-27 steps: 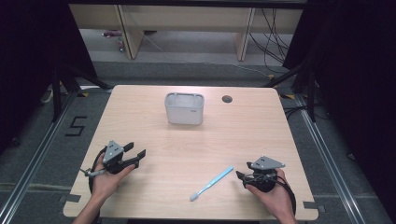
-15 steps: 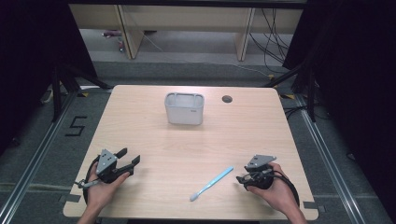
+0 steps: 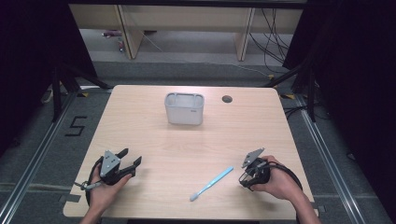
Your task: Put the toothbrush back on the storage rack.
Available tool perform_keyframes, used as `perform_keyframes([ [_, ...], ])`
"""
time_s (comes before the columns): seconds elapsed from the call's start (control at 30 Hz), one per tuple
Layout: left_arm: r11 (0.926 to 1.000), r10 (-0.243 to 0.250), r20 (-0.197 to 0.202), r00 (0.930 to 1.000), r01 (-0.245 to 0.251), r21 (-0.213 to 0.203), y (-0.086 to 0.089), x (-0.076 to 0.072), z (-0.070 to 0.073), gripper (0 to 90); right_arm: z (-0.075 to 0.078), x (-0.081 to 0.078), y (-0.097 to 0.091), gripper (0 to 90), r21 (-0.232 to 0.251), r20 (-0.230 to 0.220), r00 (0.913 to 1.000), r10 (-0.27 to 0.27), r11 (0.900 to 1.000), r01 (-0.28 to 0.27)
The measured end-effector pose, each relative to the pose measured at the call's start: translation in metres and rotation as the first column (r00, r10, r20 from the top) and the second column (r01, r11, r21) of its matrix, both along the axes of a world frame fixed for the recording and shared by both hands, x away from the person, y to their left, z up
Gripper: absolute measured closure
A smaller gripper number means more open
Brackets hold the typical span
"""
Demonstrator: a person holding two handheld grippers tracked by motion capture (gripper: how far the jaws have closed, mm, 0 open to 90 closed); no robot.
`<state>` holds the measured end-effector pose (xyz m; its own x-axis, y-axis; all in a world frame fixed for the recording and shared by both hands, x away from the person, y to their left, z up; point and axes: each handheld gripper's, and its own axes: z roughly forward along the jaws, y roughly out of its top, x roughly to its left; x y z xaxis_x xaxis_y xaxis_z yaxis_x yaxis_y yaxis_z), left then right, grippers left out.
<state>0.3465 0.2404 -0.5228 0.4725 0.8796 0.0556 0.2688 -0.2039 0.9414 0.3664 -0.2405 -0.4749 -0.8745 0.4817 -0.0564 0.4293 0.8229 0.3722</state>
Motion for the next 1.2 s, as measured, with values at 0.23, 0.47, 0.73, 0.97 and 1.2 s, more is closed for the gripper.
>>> perform_keyframes([
  [0.23, 1.0, -0.001, 0.01, 0.9999, 0.001, -0.002, -0.001, 0.0, -0.001, 36.1, 0.001, 0.005, 0.001, 46.5, -0.047, -0.032, 0.9987, 0.038, 0.9981, -0.04],
  [0.47, 1.0, 0.001, 0.002, 1.0, -0.001, 0.008, -0.001, 0.0, 0.0, 36.0, 0.003, 0.009, 0.007, 46.7, -0.099, -0.064, 0.9935, 0.094, 0.9901, -0.1],
  [0.73, 1.0, -0.004, 0.009, 0.9999, 0.004, 0.007, -0.002, 0.0, -0.001, 36.0, 0.007, 0.017, 0.017, 47.8, -0.156, -0.093, 0.9805, 0.173, 0.9701, -0.186],
  [0.97, 0.9999, -0.003, 0.008, 1.0, 0.003, 0.01, -0.002, 0.0, -0.001, 35.9, 0.009, 0.022, 0.024, 48.0, -0.212, -0.114, 0.9714, 0.208, 0.9501, -0.229],
  [1.2, 0.9999, -0.011, 0.013, 0.9999, 0.011, 0.013, -0.003, 0.0, -0.001, 35.8, 0.011, 0.022, 0.037, 48.1, -0.271, -0.164, 0.9527, 0.256, 0.9169, -0.293],
])
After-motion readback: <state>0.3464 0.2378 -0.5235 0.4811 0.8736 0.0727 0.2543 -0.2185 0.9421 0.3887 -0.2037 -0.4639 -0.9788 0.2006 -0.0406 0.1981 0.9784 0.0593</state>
